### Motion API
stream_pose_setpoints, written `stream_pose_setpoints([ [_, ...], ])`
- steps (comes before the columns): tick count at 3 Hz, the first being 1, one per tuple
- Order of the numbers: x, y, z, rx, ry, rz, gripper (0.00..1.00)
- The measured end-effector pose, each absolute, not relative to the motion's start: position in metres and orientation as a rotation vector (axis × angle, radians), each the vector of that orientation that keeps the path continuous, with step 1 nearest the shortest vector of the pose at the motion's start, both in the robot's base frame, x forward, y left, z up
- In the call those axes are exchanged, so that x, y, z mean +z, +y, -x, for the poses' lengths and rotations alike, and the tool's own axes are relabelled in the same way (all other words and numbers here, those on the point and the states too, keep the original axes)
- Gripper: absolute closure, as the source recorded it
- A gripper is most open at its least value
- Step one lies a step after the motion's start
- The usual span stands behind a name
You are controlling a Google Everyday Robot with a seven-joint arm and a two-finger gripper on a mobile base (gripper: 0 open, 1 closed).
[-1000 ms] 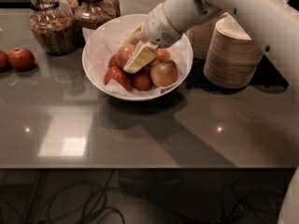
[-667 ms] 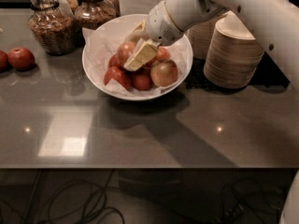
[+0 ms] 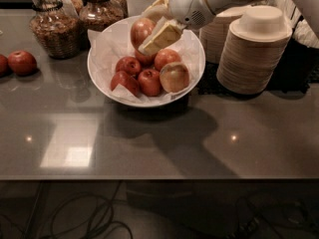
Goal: Pick apple from white bowl
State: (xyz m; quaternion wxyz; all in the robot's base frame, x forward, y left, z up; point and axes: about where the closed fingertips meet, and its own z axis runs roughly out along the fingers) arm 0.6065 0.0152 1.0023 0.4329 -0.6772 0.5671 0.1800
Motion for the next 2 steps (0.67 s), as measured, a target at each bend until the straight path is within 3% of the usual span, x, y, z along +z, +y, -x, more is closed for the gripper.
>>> stream_pose_setpoints([
  [2,1.0368,-0.0051,-0.5947,0.391,1.373,1.643,1.00],
])
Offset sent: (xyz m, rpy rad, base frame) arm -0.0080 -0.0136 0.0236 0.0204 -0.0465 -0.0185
